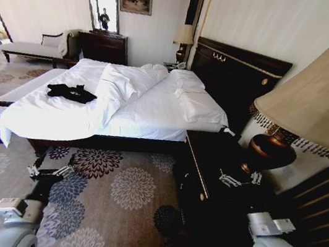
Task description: Fold the clothes on the bed.
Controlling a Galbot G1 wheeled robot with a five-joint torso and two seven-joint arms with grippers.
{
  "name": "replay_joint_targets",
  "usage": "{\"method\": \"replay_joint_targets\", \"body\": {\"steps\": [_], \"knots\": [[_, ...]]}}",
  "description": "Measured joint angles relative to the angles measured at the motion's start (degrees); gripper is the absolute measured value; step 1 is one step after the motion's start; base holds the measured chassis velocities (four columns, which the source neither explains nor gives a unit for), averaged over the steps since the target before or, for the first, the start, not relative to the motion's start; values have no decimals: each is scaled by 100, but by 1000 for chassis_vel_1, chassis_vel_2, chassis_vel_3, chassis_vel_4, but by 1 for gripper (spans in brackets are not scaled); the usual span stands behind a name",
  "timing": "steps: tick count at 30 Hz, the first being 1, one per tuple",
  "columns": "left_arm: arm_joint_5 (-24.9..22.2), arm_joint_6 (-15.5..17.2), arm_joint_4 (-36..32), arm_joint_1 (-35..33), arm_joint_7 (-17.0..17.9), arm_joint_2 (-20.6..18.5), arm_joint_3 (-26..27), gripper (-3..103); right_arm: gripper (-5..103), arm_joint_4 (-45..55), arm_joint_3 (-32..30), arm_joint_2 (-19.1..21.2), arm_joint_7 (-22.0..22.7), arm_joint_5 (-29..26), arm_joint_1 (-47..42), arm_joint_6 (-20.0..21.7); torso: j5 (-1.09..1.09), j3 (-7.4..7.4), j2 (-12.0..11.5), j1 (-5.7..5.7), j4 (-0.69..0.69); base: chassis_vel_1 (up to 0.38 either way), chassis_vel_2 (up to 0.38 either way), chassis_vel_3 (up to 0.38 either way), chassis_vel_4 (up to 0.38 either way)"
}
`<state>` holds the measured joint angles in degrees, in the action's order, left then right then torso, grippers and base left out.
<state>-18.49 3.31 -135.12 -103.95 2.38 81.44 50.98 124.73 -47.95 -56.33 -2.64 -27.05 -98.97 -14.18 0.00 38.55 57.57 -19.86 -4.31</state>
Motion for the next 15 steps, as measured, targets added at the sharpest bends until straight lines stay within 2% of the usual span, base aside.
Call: {"method": "replay_joint_targets", "body": {"steps": [15], "knots": [[-28,-33,78,52,-2,-43,-19,100,100,-68,51,-71,-33,-3,17,-16,0,0,0,0,0,0,0,0,0]]}}
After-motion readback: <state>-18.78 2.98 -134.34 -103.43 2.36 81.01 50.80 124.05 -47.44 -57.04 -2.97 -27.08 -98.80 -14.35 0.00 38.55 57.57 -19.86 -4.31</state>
